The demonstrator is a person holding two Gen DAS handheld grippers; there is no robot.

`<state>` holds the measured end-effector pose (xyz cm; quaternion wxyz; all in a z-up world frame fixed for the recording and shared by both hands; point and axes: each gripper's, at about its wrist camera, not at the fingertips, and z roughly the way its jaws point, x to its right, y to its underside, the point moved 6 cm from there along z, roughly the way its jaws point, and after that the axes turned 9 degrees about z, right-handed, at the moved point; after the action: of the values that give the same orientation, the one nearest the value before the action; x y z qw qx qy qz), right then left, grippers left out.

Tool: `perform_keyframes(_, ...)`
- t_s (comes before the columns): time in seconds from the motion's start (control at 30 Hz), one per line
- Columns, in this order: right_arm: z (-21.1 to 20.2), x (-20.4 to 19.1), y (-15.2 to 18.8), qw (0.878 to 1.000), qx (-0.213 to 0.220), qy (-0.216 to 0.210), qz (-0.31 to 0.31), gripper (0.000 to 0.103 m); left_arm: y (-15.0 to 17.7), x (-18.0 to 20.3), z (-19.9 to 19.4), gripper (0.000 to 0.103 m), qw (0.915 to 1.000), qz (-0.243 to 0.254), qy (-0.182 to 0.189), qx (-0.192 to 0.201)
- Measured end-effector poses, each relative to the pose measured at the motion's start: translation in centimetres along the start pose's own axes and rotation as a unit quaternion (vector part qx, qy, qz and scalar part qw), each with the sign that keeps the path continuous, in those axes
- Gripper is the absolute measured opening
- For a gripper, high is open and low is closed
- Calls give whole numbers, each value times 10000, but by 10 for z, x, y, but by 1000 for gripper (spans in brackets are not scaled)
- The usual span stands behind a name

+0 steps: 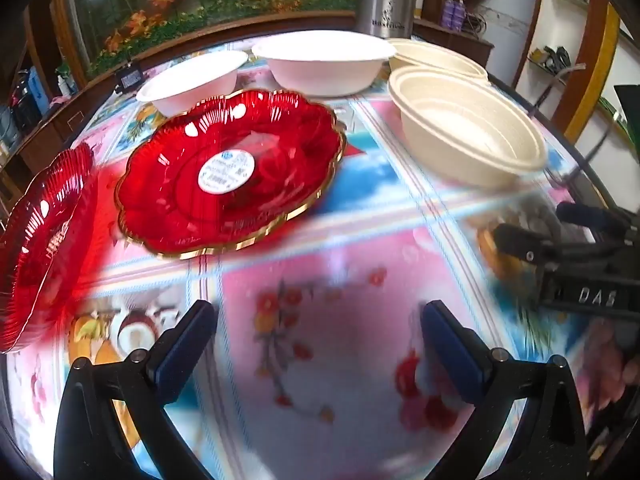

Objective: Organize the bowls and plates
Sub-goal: 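Move the left gripper toward the large red scalloped plate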

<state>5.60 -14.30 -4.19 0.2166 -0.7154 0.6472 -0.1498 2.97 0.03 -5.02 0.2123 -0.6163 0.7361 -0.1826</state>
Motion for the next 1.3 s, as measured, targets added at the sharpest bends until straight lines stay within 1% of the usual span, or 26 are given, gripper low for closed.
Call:
perform_keyframes(0.03, -2, 2, 3, 10000, -47, 3, -5, 102, 3, 0, -2, 103, 10000, 44, 13, -34)
perform_keyframes(0.1, -5, 5, 8, 9998, -187, -5, -18, 102, 10, 1, -11, 103, 9998, 181, -116, 5)
perform_keyframes(0.13, -7, 6, 11, 9997, -229, -30, -23, 102, 12, 3, -17, 103, 9995, 267, -133, 104)
perform_keyframes(0.2, -15, 7, 16, 9996, -283, -73, -2, 102, 30, 19, -41, 103, 9987, 406, -129, 282)
perform_keyframes(0.23, -20, 8, 18, 9995, -271, -130, 18, 102, 30, 21, -49, 103, 9982, 469, -71, 365)
perform_keyframes(0.33, -35, 7, 21, 9996, -210, -212, 15, 102, 21, 15, -70, 103, 9966, 684, -116, 442)
perform_keyframes(0.4, -45, 4, 19, 9996, -123, -243, -24, 102, 14, 9, -78, 103, 9957, 702, -79, 607)
perform_keyframes(0.43, -50, 3, 17, 9996, -71, -248, -72, 102, 11, 4, -81, 103, 9959, 712, -39, 565)
perform_keyframes(0.5, -62, -5, 14, 9992, 51, -349, -205, 102, 8, -4, -94, 103, 9953, 700, -43, 666)
perform_keyframes(0.53, -64, -9, 12, 9989, 70, -383, -254, 102, 11, -5, -101, 103, 9950, 651, -19, 763)
perform_keyframes(0.6, -72, -19, 9, 9980, 122, -491, -383, 102, 10, -14, -107, 103, 9954, 545, -5, 790)
perform_keyframes(0.63, -76, -24, 8, 9974, 146, -569, -426, 102, 11, -17, -111, 103, 9946, 513, -59, 901)
perform_keyframes(0.67, -79, -30, 6, 9965, 168, -665, -486, 102, 12, -24, -116, 103, 9946, 451, -86, 927)
perform_keyframes(0.73, -84, -39, 1, 9952, 235, -717, -618, 102, 14, -36, -118, 103, 9953, 250, -36, 933)
perform_keyframes(0.8, -90, -49, -4, 9933, 292, -861, -714, 102, 20, -47, -122, 103, 9941, 13, -52, 1087)
perform_keyframes(0.9, -96, -59, -9, 9915, 360, -972, -790, 102, 26, -68, -130, 103, 9925, -289, -133, 1181)
perform_keyframes(1.03, -106, -76, -17, 9881, 440, -1185, -871, 102, 30, -87, -144, 103, 9912, -444, -455, 1165)
perform_keyframes(1.3, -118, -109, -32, 9812, 495, -1517, -1089, 102, 43, -121, -155, 103, 9867, -1028, -659, 1070)
